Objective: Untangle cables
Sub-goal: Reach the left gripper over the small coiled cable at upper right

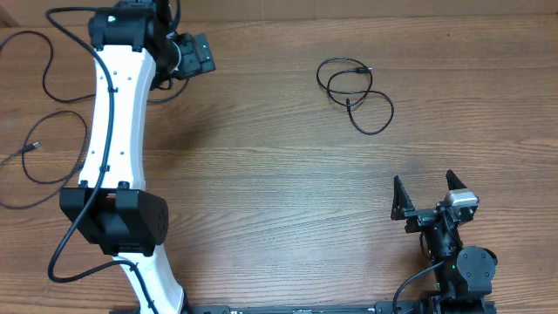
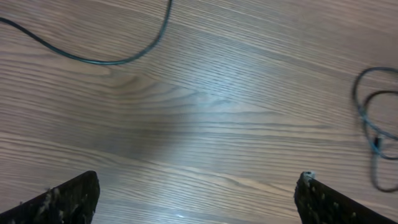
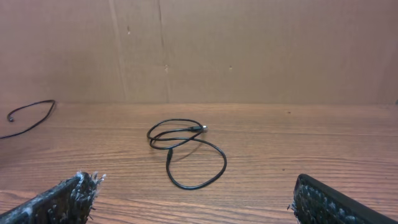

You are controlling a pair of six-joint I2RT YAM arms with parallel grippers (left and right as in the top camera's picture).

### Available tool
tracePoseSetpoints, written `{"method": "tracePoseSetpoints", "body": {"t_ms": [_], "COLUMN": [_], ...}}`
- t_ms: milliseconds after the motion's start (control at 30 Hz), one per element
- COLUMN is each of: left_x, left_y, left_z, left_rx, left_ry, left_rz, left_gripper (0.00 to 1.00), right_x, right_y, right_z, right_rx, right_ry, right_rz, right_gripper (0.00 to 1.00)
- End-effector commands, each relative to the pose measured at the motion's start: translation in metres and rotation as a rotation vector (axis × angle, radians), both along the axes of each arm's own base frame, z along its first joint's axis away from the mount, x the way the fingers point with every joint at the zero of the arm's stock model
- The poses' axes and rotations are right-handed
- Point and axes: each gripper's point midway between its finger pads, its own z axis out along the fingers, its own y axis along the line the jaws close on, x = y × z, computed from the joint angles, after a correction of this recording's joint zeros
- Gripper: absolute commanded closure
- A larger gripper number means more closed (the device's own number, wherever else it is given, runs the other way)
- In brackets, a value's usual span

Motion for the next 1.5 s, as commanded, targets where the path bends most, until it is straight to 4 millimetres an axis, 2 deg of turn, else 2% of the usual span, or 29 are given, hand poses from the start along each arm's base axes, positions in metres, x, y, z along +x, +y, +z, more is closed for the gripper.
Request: {"method": "tracePoseSetpoints", "body": {"t_ms": [0, 67, 133, 233, 333, 367, 467, 567, 767, 867, 1033, 1100, 1200, 1300, 1333, 1367, 1467], "left_x": [-0.008, -0.019, -0.027, -0.033, -0.03, -0.026, -0.012, 0.005, 0.024, 0.03, 0.032, 0.034, 0.034, 0.035, 0.036, 0.038, 0.043], "left_y": [0.043, 0.07, 0.083, 0.073, 0.021, -0.002, -0.06, -0.104, -0.164, -0.191, -0.24, -0.257, -0.282, -0.301, -0.305, -0.31, -0.319], "left_z": [-0.006, -0.003, -0.003, -0.011, -0.019, -0.017, 0.003, 0.03, 0.049, 0.05, 0.048, 0.041, 0.018, -0.015, -0.027, -0.042, -0.078], "left_rx": [0.282, 0.409, 0.45, 0.366, 0.073, -0.052, -0.343, -0.502, -0.511, -0.463, -0.362, -0.321, -0.273, -0.252, -0.247, -0.232, -0.175], "left_ry": [0.049, 0.088, 0.124, 0.157, 0.151, 0.13, 0.041, -0.081, -0.207, -0.248, -0.342, -0.364, -0.364, -0.325, -0.311, -0.297, -0.283], "left_rz": [0.032, 0.082, 0.101, 0.076, -0.02, -0.065, -0.198, -0.314, -0.347, -0.297, -0.32, -0.325, -0.34, -0.362, -0.368, -0.386, -0.473], "left_gripper": [0.0, 0.0, 0.0, 0.0, 0.0, 0.0, 0.0, 0.0, 0.0, 0.0, 0.0, 0.0, 0.01, 0.04, 0.07, 0.15, 0.19], "right_x": [0.0, 0.0, 0.0, 0.0, 0.0, 0.0, 0.0, 0.0, 0.0, 0.0, 0.0, 0.0, 0.0, 0.0, 0.0, 0.0, 0.0], "right_y": [-0.002, -0.002, -0.002, -0.002, -0.002, -0.002, -0.002, -0.002, -0.002, -0.002, -0.002, -0.002, -0.002, -0.002, -0.002, -0.002, -0.002], "right_z": [-0.002, -0.002, -0.002, -0.002, -0.002, -0.002, -0.002, -0.002, -0.002, -0.002, -0.002, -0.002, -0.002, -0.002, -0.002, -0.002, -0.002], "right_rx": [-0.005, -0.005, -0.005, -0.005, -0.005, -0.005, -0.005, -0.005, -0.005, -0.005, -0.005, -0.005, -0.005, -0.005, -0.005, -0.005, -0.005], "right_ry": [-0.002, -0.002, -0.002, -0.002, -0.002, -0.002, -0.002, -0.002, -0.002, -0.002, -0.002, -0.002, -0.002, -0.002, -0.002, -0.002, -0.002], "right_rz": [-0.011, -0.011, -0.011, -0.011, -0.011, -0.011, -0.011, -0.011, -0.011, -0.011, -0.011, -0.011, -0.011, -0.011, -0.011, -0.011, -0.011], "right_gripper": [0.0, 0.0, 0.0, 0.0, 0.0, 0.0, 0.0, 0.0, 0.0, 0.0, 0.0, 0.0, 0.0, 0.0, 0.0, 0.0, 0.0]}}
